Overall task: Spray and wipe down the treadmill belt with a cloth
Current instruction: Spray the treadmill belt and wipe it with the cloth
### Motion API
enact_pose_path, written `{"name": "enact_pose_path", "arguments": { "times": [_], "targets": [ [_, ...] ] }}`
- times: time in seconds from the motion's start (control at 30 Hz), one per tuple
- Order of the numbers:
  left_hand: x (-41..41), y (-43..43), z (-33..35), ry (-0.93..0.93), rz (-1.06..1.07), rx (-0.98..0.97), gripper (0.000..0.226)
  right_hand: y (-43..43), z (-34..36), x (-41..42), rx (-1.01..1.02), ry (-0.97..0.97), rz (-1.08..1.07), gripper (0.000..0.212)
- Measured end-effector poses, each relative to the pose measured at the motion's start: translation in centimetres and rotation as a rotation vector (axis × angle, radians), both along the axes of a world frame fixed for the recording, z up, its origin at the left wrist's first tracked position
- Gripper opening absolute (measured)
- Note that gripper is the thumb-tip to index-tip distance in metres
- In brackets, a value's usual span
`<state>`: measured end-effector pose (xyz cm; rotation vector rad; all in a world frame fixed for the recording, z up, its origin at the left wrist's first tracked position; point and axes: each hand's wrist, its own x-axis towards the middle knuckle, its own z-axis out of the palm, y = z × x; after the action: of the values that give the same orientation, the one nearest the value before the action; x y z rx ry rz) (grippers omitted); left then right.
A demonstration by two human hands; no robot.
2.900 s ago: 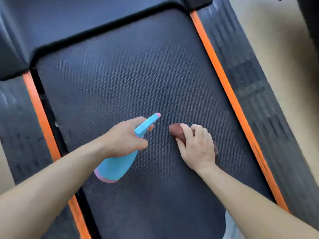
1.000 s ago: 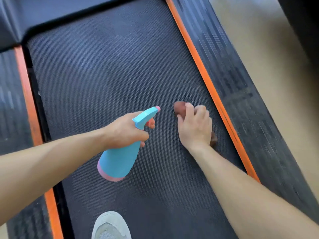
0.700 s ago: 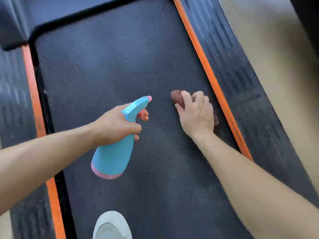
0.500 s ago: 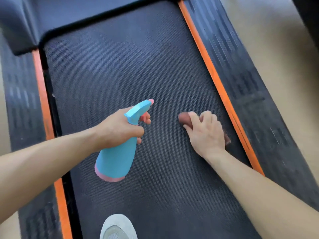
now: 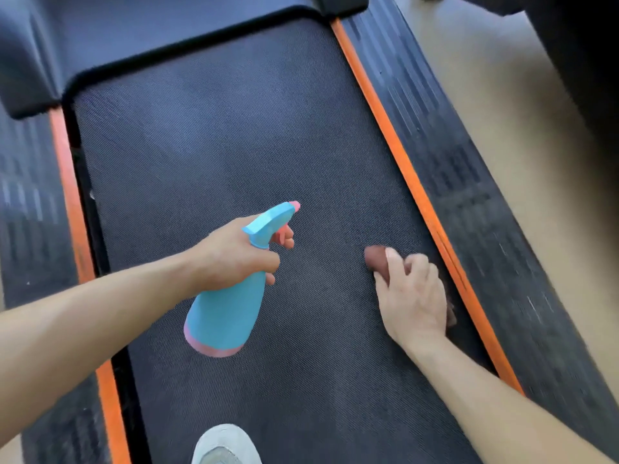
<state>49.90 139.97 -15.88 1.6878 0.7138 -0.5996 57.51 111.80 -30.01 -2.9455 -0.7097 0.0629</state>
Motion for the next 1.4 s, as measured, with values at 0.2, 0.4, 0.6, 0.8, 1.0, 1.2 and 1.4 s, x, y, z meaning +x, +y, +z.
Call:
{"name": "enact_pose_path", "arguments": {
  "times": [0.2, 0.4, 0.6, 0.8, 1.0, 1.2, 1.4],
  "targets": [
    [-0.1, -0.2, -0.1, -0.025, -0.033, 0.002, 0.042, 6.7, 0.5, 6.4, 0.015, -0.109, -0.048, 0.035],
    [-1.1, 0.4, -0.9, 0.003, -0.044, 0.005, 0.039, 11.8, 1.2, 12.0, -0.011, -0.132, -0.095, 0.033],
    [-0.1, 0.1, -0.5, 0.01, -0.043, -0.019, 0.041, -0.8, -0.4, 0.9, 0.007, -0.096, -0.095, 0.044],
    [0.5, -0.2, -1.0, -0.004, -0.055, -0.023, 0.041, 4.2, -0.9, 6.0, 0.086, -0.088, -0.045, 0.042],
    [-0.1, 0.1, -1.0, 0.04, -0.047, 0.001, 0.05, 8.4, 0.0, 7.7, 0.113, -0.017, -0.098, 0.048],
    [-0.1, 1.2, -1.0, 0.04, 0.011, -0.003, 0.038, 2.9, -1.0, 1.3, 0.112, -0.048, 0.09, 0.055],
    [-0.5, 2.5, -1.4, 0.03, 0.048, 0.01, 0.047, 11.8, -1.7, 9.9, 0.144, -0.077, 0.107, 0.046]
  ]
}}
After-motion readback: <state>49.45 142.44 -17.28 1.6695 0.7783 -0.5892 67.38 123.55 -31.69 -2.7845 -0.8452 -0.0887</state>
